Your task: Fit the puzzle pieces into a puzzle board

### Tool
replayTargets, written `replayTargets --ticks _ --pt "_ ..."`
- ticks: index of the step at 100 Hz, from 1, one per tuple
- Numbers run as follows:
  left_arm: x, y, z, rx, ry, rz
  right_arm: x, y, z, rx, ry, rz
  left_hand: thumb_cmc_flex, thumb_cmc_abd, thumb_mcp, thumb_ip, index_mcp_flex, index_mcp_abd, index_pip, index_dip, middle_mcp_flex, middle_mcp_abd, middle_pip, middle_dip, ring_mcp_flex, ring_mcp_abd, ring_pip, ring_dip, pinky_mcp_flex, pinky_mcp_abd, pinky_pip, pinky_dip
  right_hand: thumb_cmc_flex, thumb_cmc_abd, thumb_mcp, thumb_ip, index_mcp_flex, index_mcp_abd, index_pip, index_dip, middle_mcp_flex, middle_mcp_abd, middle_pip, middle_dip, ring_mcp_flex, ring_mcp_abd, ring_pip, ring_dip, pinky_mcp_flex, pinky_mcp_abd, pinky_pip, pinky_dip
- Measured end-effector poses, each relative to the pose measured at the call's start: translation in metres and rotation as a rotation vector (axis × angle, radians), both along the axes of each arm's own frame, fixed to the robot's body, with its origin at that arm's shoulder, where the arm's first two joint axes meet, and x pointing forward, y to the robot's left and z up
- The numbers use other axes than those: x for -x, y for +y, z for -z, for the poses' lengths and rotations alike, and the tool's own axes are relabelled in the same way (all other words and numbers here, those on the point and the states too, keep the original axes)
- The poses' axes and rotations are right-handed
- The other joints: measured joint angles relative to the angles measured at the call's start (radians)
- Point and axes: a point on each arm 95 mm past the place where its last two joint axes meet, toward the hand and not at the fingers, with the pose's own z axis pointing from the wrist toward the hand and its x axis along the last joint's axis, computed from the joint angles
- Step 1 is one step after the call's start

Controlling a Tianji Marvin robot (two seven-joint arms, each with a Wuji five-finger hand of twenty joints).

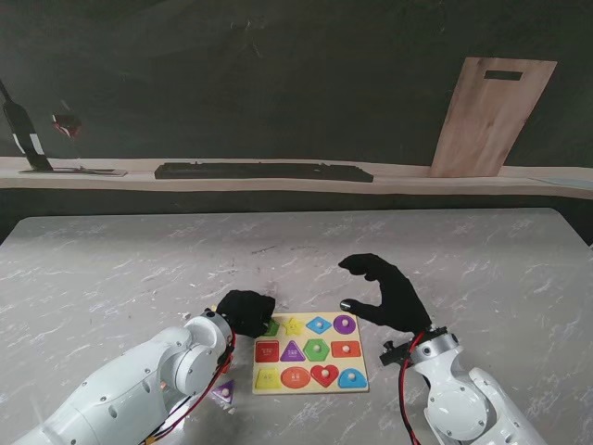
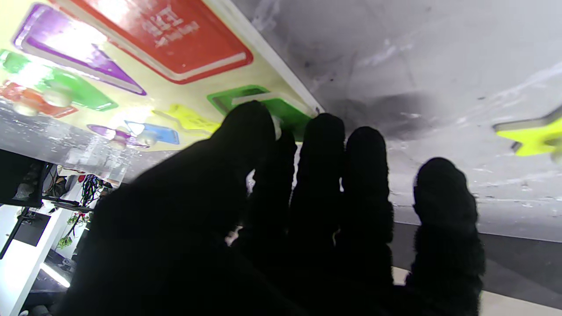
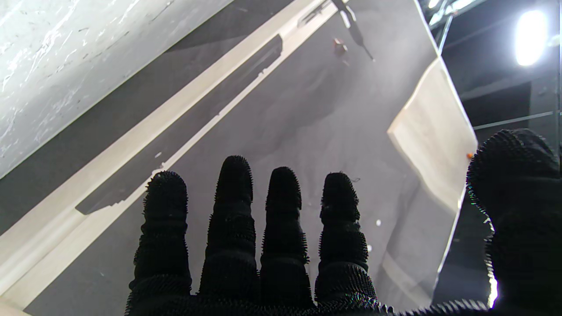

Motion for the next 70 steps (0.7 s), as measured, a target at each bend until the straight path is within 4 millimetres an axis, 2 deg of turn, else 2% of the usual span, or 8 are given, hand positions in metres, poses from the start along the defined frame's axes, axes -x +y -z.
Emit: replayTargets --ticks 70 --pt "-0.001 -0.011 0.002 0.005 0.027 0.029 0.0 -0.001 0.0 -0.003 -0.002 0.003 0.001 0.004 0.0 0.0 0.0 0.021 0.016 0.002 0.0 0.003 0.054 0.038 0.0 0.004 0.012 0.007 -0.002 0.0 0.0 0.004 0.0 0.013 0.0 0.0 0.001 -0.002 0.0 0.006 0.0 0.0 0.0 0.0 0.0 0.0 0.0 0.0 0.0 0.0 0.0 0.001"
